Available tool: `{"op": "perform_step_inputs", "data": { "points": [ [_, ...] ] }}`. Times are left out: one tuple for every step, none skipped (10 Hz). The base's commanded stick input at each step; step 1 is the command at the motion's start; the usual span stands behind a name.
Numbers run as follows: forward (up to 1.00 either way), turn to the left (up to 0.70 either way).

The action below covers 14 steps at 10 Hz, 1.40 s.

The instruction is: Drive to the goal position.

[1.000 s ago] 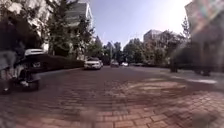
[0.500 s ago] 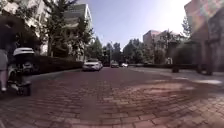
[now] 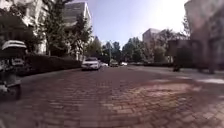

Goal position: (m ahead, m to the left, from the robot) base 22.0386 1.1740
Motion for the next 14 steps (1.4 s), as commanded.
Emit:
{"op": "perform_step_inputs", "data": {
  "points": [
    [0.7, 0.0],
    [0.7, 0.0],
    [0.7, 0.0],
    [0.7, 0.0],
    [0.7, 0.0],
    [0.7, 0.0],
    [0.7, 0.0],
    [0.7, 0.0],
    [0.7, 0.0],
    [0.7, 0.0],
    [0.7, 0.0],
    [0.7, 0.0],
    [0.7, 0.0],
    [0.7, 0.0]
  ]
}}
